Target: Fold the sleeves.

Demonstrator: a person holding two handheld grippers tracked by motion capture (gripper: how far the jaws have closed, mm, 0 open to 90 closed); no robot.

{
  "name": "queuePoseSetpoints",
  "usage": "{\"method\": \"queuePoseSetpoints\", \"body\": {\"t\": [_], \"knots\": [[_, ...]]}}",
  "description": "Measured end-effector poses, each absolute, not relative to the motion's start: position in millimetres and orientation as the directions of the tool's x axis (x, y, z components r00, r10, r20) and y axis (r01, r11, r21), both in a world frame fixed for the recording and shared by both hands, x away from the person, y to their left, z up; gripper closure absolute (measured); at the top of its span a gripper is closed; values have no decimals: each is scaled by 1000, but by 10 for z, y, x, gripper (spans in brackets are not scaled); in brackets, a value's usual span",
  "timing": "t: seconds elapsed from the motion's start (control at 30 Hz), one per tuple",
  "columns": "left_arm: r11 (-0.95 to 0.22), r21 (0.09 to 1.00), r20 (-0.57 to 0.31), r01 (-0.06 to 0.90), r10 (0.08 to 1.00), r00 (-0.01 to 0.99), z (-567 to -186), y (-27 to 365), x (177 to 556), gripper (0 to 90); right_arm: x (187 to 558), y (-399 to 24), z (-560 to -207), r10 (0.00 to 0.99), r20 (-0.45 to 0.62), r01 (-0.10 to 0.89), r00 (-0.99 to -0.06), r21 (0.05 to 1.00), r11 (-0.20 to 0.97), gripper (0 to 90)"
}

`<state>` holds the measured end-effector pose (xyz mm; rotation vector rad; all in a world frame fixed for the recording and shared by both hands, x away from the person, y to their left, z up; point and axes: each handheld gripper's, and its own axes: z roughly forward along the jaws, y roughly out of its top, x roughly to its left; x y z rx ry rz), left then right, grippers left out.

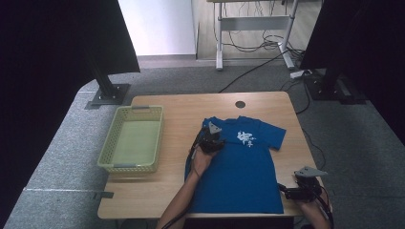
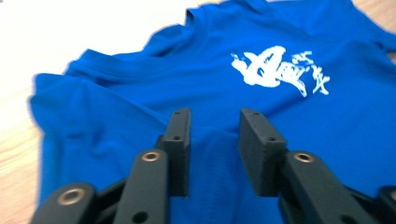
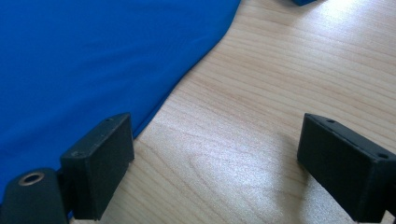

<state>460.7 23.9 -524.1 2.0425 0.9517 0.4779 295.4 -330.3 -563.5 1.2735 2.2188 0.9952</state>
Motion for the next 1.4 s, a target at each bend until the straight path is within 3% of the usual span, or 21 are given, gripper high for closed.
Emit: {"method": "queuePoseSetpoints", "body": {"t": [0.33, 0.7, 1.27, 1.4], "knots": [[-371, 794, 19, 481, 806, 591, -5152, 599, 4562, 469, 2954, -3303, -5635, 861, 11, 581, -508, 743, 334, 104], [-343, 785, 11, 516, 840, 542, -5170, 947, 4499, 372, 2954, -3303, -5635, 861, 11, 581, -508, 743, 333, 104], [-318, 761, 18, 566, 881, 472, -5447, 1201, 4381, 346, 2954, -3302, -5635, 862, 12, 582, -506, 743, 332, 104], [-286, 759, 34, 584, 914, 404, -5489, 1266, 4406, 347, 2954, -3301, -5635, 862, 12, 582, -506, 743, 331, 104]]}}
